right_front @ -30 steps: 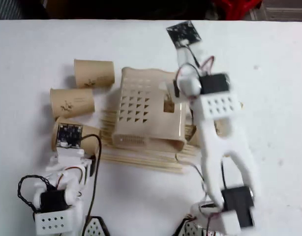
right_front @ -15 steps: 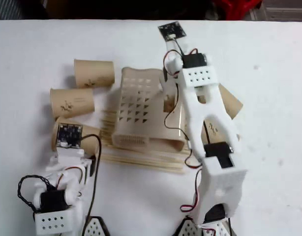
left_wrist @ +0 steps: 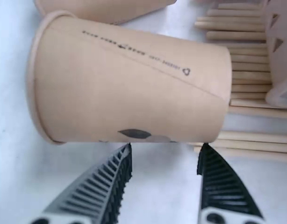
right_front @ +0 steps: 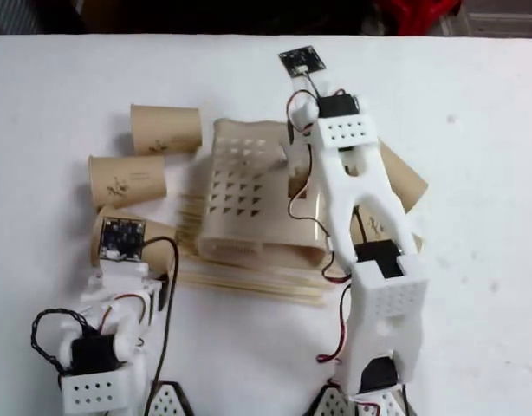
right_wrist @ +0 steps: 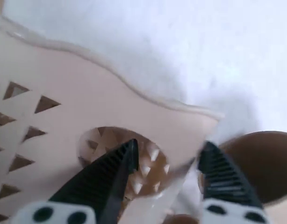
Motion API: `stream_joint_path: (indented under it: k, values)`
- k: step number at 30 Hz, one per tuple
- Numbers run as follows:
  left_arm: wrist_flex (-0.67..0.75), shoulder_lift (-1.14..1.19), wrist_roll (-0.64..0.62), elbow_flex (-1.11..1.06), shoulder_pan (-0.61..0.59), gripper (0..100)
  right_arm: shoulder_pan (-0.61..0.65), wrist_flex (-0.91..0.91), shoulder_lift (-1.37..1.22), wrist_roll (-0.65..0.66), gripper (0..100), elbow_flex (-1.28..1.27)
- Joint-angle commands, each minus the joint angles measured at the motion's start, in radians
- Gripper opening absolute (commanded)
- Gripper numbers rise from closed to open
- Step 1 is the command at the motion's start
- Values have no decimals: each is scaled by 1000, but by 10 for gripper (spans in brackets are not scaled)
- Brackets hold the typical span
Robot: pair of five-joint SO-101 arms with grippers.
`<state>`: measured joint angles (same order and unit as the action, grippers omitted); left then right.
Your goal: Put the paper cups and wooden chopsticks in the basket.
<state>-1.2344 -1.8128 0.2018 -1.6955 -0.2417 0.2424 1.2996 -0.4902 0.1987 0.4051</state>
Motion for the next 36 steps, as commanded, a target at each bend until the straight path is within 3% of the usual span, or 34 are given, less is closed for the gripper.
stream_joint_path:
  k: [1, 9, 19, 36]
  values:
    - [-6, -10, 0, 2, 12, 234, -16, -50, 13, -3, 19, 35]
    - [-6, -10, 0, 2, 12, 234, -68, -42, 71, -21, 16, 97]
    - [-6, -10, 0, 2, 12, 234, -79, 18, 452, -103, 16, 175]
    - [-6, -10, 0, 2, 12, 234, -96, -225, 831, -264, 16, 71]
